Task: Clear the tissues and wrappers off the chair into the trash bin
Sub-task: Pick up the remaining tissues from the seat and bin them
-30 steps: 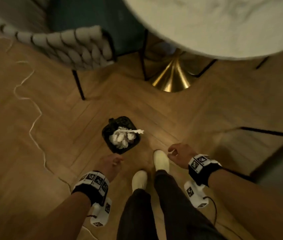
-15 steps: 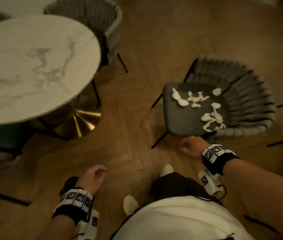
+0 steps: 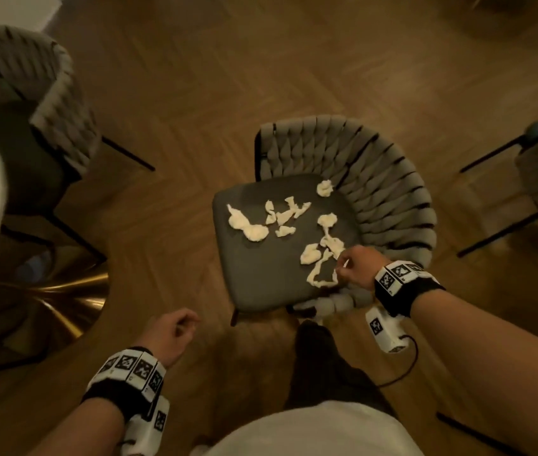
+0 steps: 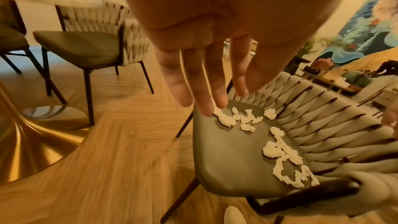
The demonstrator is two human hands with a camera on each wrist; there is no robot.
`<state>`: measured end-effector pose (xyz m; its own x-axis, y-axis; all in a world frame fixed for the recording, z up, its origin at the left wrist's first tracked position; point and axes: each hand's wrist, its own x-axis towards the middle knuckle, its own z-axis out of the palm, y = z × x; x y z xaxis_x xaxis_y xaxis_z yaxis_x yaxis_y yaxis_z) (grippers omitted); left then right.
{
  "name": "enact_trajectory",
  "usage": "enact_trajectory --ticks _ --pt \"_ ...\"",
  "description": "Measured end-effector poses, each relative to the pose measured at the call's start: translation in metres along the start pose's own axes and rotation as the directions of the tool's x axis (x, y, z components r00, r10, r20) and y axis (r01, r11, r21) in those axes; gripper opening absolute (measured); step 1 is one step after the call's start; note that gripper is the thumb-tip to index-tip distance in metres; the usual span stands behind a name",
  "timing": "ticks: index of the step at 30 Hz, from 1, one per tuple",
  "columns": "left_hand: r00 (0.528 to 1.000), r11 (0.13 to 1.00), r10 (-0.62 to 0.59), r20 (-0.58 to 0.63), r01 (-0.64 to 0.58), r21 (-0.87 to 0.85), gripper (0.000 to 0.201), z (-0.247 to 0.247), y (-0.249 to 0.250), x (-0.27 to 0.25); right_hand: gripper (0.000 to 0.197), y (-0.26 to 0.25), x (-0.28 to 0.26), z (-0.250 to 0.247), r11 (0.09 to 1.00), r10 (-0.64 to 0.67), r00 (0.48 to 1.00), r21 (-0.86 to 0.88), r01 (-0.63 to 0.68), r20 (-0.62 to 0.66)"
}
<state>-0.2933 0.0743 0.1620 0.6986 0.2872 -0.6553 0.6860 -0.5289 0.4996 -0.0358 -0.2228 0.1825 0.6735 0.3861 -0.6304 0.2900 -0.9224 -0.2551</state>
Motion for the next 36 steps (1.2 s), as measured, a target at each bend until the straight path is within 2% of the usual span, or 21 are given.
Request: enact_trajectory --ticks 4,7,9,10,14,16,17,19,21,22,24,27,30,32,34,36 --pt "0.997 0.996 -0.081 0.000 0.081 -0.040 0.015 0.018 0.072 0.094 0.021 0.044 0.117 -0.047 1.000 -0.005 0.998 -0.029 0.006 0.057" --pt "0.986 0.979 -0.160 -0.035 0.154 -0.131 0.028 0.032 0.103 0.176 0.026 0.064 0.207 -0.066 0.994 -0.001 0.994 -0.109 0.013 0.111" --pt "0.976 0.973 -0.204 -0.079 0.193 -0.128 0.023 0.042 0.115 0.235 0.035 0.075 0.270 -0.069 0.992 -0.023 0.995 -0.120 0.035 0.099" --pt "0.966 0.969 -0.236 -0.101 0.227 -0.097 0.026 0.047 0.119 0.263 0.046 0.081 0.301 -0.065 0.990 -0.041 0.995 -0.129 0.052 0.088" --pt "0.941 0.955 -0.286 -0.180 0.295 0.025 0.087 0.069 0.125 0.368 0.096 0.094 0.401 -0.040 0.960 -0.095 0.989 -0.251 0.121 0.114" --pt "0.939 0.942 -0.302 -0.167 0.321 0.101 0.096 0.081 0.122 0.400 0.102 0.100 0.433 -0.024 0.923 -0.116 0.980 -0.347 0.167 0.163" --pt "0.935 0.933 -0.311 -0.171 0.334 0.130 0.091 0.086 0.120 0.411 0.097 0.102 0.446 -0.015 0.911 -0.131 0.977 -0.367 0.186 0.171" --pt "0.933 0.938 -0.287 -0.219 0.320 0.135 0.064 0.096 0.119 0.419 0.072 0.106 0.456 -0.002 0.926 -0.168 0.977 -0.319 0.202 0.131" --pt "0.930 0.954 -0.235 -0.282 0.276 0.113 0.034 0.097 0.118 0.423 0.048 0.109 0.456 0.000 0.956 -0.201 0.979 -0.216 0.200 0.016" --pt "0.927 0.961 -0.223 -0.300 0.261 0.093 0.026 0.095 0.117 0.424 0.043 0.109 0.451 -0.002 0.962 -0.223 0.975 -0.166 0.215 -0.027" --pt "0.925 0.969 -0.207 -0.319 0.238 0.063 0.022 0.090 0.118 0.422 0.041 0.107 0.431 -0.007 0.956 -0.268 0.963 -0.130 0.262 -0.025" --pt "0.947 0.986 -0.110 -0.303 0.143 0.086 0.025 0.084 0.126 0.414 0.049 0.106 0.391 -0.001 0.931 -0.280 0.953 -0.209 0.299 0.115" --pt "0.973 0.993 -0.016 -0.232 0.043 0.111 0.030 0.087 0.131 0.407 0.072 0.109 0.367 0.019 0.915 -0.173 0.922 -0.290 0.280 0.346" --pt "0.966 0.981 0.056 -0.252 -0.007 0.193 0.041 0.090 0.132 0.406 0.082 0.111 0.370 0.032 0.879 -0.085 0.889 -0.386 0.279 0.449" --pt "0.961 0.915 0.025 -0.274 0.089 0.394 0.068 0.088 0.128 0.409 0.081 0.112 0.378 0.041 0.848 -0.050 0.882 -0.446 0.286 0.469" --pt "0.960 0.871 -0.103 -0.262 0.214 0.442 0.087 0.085 0.119 0.415 0.074 0.112 0.385 0.043 0.836 -0.080 0.884 -0.451 0.311 0.460"
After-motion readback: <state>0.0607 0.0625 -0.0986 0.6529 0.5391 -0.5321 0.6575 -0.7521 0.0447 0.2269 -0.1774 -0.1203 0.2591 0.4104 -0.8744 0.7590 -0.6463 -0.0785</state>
